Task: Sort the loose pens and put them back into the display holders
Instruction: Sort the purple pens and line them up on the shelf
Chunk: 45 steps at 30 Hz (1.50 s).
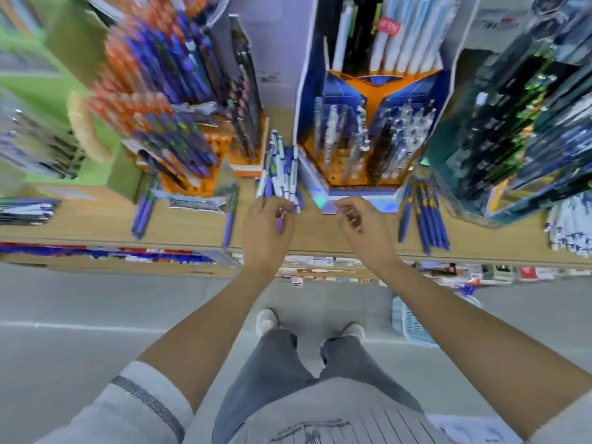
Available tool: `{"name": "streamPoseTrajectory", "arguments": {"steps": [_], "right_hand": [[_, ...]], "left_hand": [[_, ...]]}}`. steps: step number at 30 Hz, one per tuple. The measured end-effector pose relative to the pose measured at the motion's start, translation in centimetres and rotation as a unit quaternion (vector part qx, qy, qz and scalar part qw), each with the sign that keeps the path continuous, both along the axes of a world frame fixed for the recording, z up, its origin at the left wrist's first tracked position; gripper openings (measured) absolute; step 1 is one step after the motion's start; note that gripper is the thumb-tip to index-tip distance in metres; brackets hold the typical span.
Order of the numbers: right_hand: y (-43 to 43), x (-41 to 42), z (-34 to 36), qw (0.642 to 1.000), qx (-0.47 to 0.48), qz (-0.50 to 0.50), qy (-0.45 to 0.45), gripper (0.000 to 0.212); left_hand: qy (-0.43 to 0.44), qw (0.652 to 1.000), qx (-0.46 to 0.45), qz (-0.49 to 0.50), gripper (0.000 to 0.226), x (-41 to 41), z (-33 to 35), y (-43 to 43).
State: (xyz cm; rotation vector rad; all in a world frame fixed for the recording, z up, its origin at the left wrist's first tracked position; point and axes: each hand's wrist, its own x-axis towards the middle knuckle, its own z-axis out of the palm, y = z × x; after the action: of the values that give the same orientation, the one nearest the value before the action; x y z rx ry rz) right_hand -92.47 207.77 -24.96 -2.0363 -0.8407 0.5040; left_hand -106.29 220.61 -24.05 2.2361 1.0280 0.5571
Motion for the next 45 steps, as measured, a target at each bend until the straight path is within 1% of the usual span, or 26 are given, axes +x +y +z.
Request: {"name": "streamPoseTrajectory", "arguments": {"steps": [2,5,8,10,13,16,17,20,22,25,27,30,32,34,37,40,43,45], "right_hand": [[2.6,-2.0,-0.3,1.0,-0.004,-0.002,0.015,0.024],[6.2,-4.3,-0.7,0.999,-0.032,-0.007,0.0,0.031],[8.8,-5.3,-0.7,0.996,-0.079,-0.021,-0.028,0.04],[9.9,-5.4,-0.6,0.994,-0.099,-0.037,-0.033,0.042],[10.6,-5.2,-0.5,0.99,-0.111,-0.077,-0.034,0.036],[11.2,-5.1,-0.1,0.987,-0.108,-0.115,-0.037,0.023],[11.4,-4.9,-0.1,0.985,-0.113,-0.121,-0.04,0.02],[12.1,-4.3,-0.5,0.98,-0.141,-0.129,-0.051,0.035],[12.4,-4.2,-0.5,0.98,-0.143,-0.136,-0.038,0.037],[12.8,-3.9,-0.3,0.978,-0.135,-0.16,0.022,0.017],[12.7,-3.3,-0.2,0.974,-0.139,-0.168,0.056,0.021],[12.3,-2.3,-0.1,0.972,-0.147,-0.153,0.1,0.027],[12.1,-1.9,-0.1,0.973,-0.156,-0.119,0.125,0.031],[12.0,-1.7,0.0,0.975,-0.153,-0.087,0.135,0.034],[12.1,-1.4,0.3,0.977,-0.142,-0.08,0.138,0.03],[12.4,-0.9,0.3,0.975,-0.151,-0.072,0.144,0.025],[12.3,-0.6,0.4,0.97,-0.152,-0.071,0.177,0.029],[12.0,-0.5,0.6,0.963,-0.145,-0.07,0.214,0.027]], "left_hand": [[0.036,0.998,0.009,0.044,0.012,-2.9,-0.2,3.1],[0.12,0.99,-0.008,0.079,0.022,-6.4,-0.9,6.7],[0.227,0.97,-0.069,0.051,0.03,-7.6,-1.6,8.2],[0.255,0.964,-0.071,0.017,0.025,-7.6,-2.1,8.6],[0.226,0.972,-0.066,-0.004,0.02,-6.8,-2.6,9.0],[0.169,0.981,-0.091,0.006,0.026,-5.8,-2.8,9.5],[0.155,0.984,-0.088,0.004,0.024,-5.7,-2.8,9.6],[0.124,0.99,-0.063,-0.018,0.014,-5.5,-2.6,9.4],[0.077,0.995,-0.055,-0.044,0.015,-5.2,-2.3,9.2],[0.026,0.996,-0.041,-0.079,0.019,-4.0,-1.8,8.8],[0.037,0.994,-0.051,-0.084,0.024,-2.7,-1.4,8.5],[0.099,0.989,-0.073,-0.081,0.034,-0.7,-0.9,8.2],[0.134,0.983,-0.092,-0.081,0.032,0.4,-1.0,8.2],[0.151,0.979,-0.121,-0.062,0.028,1.2,-1.1,8.3],[0.161,0.972,-0.171,-0.03,0.019,1.9,-1.1,8.6],[0.17,0.96,-0.223,-0.013,0.034,2.2,-1.1,8.9],[0.134,0.941,-0.309,0.007,0.03,2.0,-1.1,9.2],[0.111,0.937,-0.332,0.014,0.025,1.6,-1.1,9.2]]}}
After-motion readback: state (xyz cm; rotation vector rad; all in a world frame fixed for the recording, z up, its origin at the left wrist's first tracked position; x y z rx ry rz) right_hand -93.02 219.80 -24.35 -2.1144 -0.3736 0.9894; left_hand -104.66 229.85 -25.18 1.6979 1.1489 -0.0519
